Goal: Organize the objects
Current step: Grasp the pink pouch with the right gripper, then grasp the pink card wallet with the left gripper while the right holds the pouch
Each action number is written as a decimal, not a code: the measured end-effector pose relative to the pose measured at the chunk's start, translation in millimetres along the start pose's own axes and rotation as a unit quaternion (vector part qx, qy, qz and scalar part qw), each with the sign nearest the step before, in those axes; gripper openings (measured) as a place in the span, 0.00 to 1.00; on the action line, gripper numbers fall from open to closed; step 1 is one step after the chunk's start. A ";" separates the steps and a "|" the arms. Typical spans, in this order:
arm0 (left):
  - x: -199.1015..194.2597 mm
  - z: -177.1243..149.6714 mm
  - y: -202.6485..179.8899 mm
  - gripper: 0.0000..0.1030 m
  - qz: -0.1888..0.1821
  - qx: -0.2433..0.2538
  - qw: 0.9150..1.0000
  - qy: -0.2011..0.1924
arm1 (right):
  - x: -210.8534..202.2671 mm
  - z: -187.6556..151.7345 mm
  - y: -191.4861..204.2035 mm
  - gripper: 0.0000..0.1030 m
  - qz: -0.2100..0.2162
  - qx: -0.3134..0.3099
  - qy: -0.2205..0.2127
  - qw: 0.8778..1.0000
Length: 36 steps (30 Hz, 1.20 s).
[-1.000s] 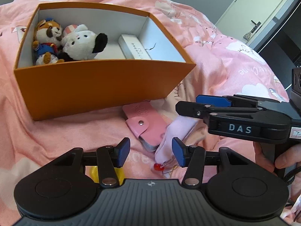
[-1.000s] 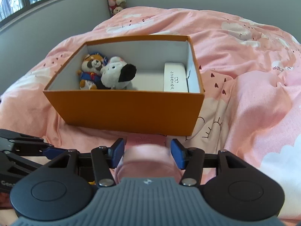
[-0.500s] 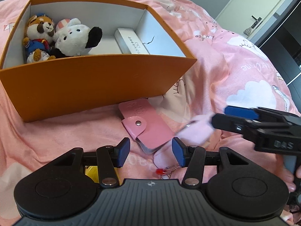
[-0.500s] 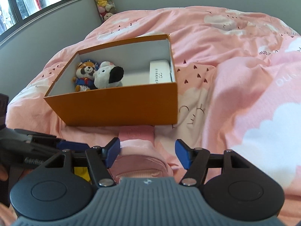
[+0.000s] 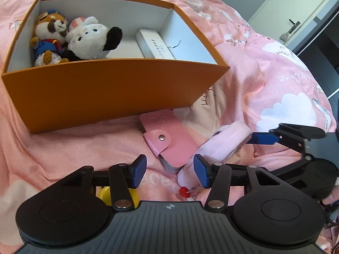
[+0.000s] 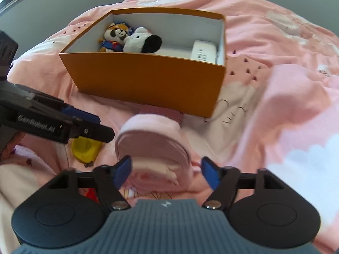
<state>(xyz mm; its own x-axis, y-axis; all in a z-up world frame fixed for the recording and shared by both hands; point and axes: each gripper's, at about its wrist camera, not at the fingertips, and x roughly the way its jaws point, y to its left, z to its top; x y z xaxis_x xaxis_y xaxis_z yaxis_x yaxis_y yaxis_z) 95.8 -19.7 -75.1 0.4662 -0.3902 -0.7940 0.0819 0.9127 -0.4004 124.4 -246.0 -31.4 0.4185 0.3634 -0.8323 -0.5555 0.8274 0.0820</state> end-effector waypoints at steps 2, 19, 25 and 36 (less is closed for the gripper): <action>1.1 0.4 3.7 0.58 0.001 -0.008 1.000 0.002 | 8.8 4.2 -5.2 0.77 0.017 0.004 0.001 1.000; 16.3 9.9 23.0 0.58 0.004 -0.059 0.998 0.017 | 35.3 11.5 -26.8 0.28 0.089 0.090 -0.005 0.992; 18.8 16.1 23.9 0.61 -0.004 -0.069 0.998 0.012 | 11.9 10.1 -37.2 0.24 0.078 0.112 -0.012 0.991; 38.5 24.4 29.1 0.71 -0.029 -0.118 0.992 0.028 | 20.2 5.9 -72.9 0.27 -0.005 0.143 0.016 0.990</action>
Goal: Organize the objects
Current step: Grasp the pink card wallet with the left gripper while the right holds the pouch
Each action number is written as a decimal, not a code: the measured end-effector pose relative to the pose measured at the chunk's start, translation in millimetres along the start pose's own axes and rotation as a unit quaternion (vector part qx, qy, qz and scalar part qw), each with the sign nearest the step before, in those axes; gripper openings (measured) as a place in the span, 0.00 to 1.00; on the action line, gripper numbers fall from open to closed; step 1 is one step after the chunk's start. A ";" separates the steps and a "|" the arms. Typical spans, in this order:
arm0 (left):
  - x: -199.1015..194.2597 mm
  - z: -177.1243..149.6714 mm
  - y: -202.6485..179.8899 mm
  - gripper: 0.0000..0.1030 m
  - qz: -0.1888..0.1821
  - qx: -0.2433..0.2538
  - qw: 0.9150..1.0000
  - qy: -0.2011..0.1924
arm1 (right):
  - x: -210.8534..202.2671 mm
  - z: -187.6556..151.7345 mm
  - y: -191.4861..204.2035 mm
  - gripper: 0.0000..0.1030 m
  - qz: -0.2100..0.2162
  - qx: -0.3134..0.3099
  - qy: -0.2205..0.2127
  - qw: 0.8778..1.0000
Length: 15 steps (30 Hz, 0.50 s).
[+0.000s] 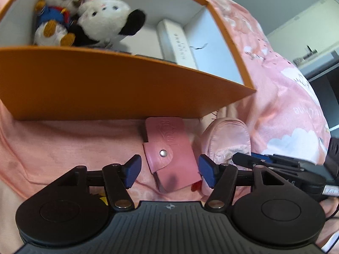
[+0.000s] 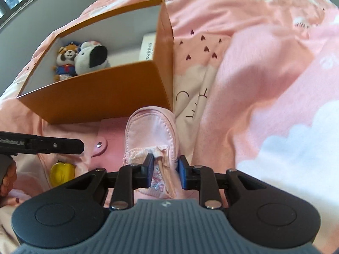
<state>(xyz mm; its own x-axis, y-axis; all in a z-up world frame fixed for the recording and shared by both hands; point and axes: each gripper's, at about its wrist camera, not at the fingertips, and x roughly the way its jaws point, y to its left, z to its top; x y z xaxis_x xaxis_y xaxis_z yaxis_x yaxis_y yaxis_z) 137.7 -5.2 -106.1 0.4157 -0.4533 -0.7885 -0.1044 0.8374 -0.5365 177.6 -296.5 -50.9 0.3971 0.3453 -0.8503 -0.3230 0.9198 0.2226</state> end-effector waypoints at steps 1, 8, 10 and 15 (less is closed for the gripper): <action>2.6 0.4 2.5 0.71 -0.003 -0.009 1.000 0.004 | 2.7 0.5 -0.9 0.27 -0.003 0.003 -0.002 1.000; 25.4 4.3 14.2 0.71 -0.023 -0.062 0.997 0.027 | 8.7 0.0 -6.8 0.38 0.007 0.014 -0.009 1.000; 31.8 6.8 13.8 0.71 -0.023 -0.068 0.997 0.027 | 9.7 -0.5 -10.2 0.39 0.011 0.021 -0.012 1.000; 47.8 11.1 8.9 0.70 -0.014 -0.066 0.997 0.032 | 15.1 -0.4 -15.6 0.42 0.022 0.033 -0.011 0.999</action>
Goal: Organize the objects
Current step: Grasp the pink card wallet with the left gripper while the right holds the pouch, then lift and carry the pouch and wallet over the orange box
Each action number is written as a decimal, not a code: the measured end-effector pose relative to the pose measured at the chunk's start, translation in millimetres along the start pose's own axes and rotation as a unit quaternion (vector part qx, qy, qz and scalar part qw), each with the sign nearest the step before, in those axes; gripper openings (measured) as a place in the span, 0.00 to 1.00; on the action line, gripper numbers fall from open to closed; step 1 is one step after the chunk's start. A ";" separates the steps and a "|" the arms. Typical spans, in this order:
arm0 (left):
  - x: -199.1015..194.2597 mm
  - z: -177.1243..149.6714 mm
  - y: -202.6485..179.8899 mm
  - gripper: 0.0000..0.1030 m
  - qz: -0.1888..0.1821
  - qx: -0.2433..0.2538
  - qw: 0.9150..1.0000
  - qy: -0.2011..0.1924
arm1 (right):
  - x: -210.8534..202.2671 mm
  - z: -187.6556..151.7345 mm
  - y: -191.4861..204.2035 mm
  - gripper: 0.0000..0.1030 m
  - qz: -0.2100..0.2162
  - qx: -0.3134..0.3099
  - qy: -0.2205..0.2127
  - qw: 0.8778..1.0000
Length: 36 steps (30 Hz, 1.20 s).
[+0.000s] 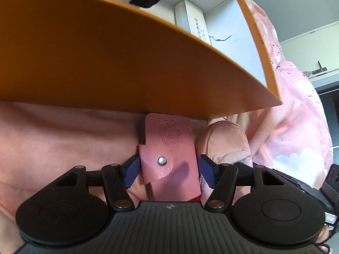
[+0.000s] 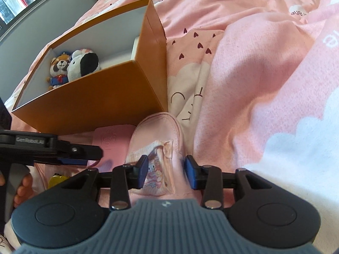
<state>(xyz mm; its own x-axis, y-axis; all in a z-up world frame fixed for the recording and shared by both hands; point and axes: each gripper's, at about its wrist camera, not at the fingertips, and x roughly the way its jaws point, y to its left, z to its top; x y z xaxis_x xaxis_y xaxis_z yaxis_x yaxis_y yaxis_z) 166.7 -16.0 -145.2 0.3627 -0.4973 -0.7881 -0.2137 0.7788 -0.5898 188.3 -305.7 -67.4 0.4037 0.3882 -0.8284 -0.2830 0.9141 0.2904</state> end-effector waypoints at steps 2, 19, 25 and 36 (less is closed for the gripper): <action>6.9 1.3 0.4 0.69 0.001 -0.001 1.000 0.003 | 2.7 0.8 -1.8 0.44 0.004 0.004 0.001 1.000; -20.0 -15.3 -12.6 0.34 0.028 0.073 0.996 -0.036 | -6.8 0.1 6.7 0.18 0.005 -0.006 -0.008 1.000; -55.1 -25.8 -14.8 0.32 0.001 0.080 0.994 -0.071 | -35.7 -0.5 32.9 0.18 0.008 -0.047 -0.029 0.998; -119.8 -26.1 -28.9 0.31 -0.084 0.085 0.982 -0.143 | -104.6 13.5 70.5 0.17 0.011 -0.088 -0.102 0.991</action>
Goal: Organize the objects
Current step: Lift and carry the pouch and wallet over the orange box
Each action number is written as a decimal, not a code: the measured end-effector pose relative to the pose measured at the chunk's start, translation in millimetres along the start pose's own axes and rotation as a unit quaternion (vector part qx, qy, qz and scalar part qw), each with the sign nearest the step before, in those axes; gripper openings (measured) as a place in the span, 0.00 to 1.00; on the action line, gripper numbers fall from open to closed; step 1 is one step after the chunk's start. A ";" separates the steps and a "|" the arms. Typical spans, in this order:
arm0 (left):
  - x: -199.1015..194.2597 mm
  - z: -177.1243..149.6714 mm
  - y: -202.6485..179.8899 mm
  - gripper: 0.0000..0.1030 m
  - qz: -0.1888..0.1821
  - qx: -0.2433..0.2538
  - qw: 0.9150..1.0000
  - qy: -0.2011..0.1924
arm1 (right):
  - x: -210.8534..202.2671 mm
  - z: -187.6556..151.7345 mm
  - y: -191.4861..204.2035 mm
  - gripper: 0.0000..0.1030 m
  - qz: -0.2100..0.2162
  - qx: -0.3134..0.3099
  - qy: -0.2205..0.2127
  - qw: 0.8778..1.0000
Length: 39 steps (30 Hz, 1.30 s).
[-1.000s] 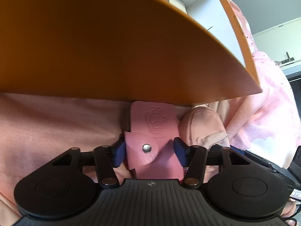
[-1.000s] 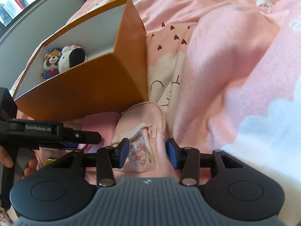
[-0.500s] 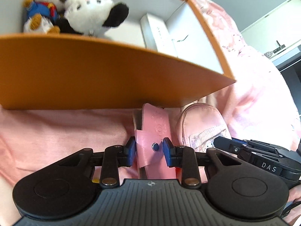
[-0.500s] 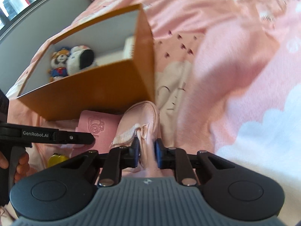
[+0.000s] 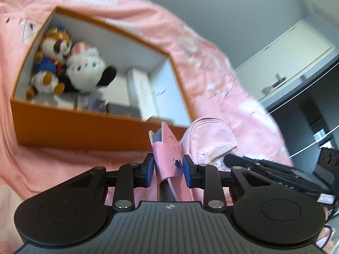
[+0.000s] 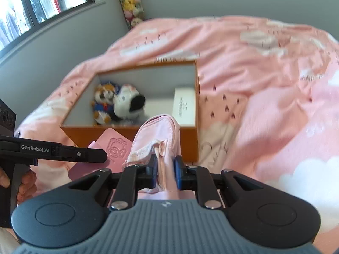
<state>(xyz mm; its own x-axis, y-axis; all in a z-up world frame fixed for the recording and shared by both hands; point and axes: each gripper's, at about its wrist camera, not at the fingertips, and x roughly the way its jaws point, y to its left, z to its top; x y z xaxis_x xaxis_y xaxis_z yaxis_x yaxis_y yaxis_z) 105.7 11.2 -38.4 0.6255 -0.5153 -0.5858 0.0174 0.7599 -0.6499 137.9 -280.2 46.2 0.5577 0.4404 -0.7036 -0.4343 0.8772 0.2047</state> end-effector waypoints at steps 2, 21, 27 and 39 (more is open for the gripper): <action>-11.2 5.5 -2.8 0.25 -0.012 -0.003 1.000 -0.016 | -9.3 7.9 5.2 0.17 0.003 -0.003 -0.016 1.000; -17.6 83.1 7.2 0.23 0.005 -0.022 0.995 -0.102 | 37.1 83.5 29.7 0.17 0.024 -0.016 -0.078 0.997; 12.1 102.5 22.8 0.23 -0.003 -0.047 0.995 -0.092 | 63.0 92.9 20.5 0.17 0.007 -0.008 -0.076 0.997; 83.4 129.0 63.6 0.23 0.010 -0.126 0.991 -0.036 | 99.2 100.8 11.9 0.17 -0.032 -0.034 -0.072 0.996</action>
<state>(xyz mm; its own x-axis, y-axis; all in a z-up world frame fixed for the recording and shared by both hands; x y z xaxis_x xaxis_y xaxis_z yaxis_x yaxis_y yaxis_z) 259.6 67.7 -66.1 0.6773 -0.4655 -0.5697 -0.1850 0.6417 -0.7443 259.4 -206.8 47.5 0.6791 0.4114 -0.6079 -0.4393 0.8913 0.1125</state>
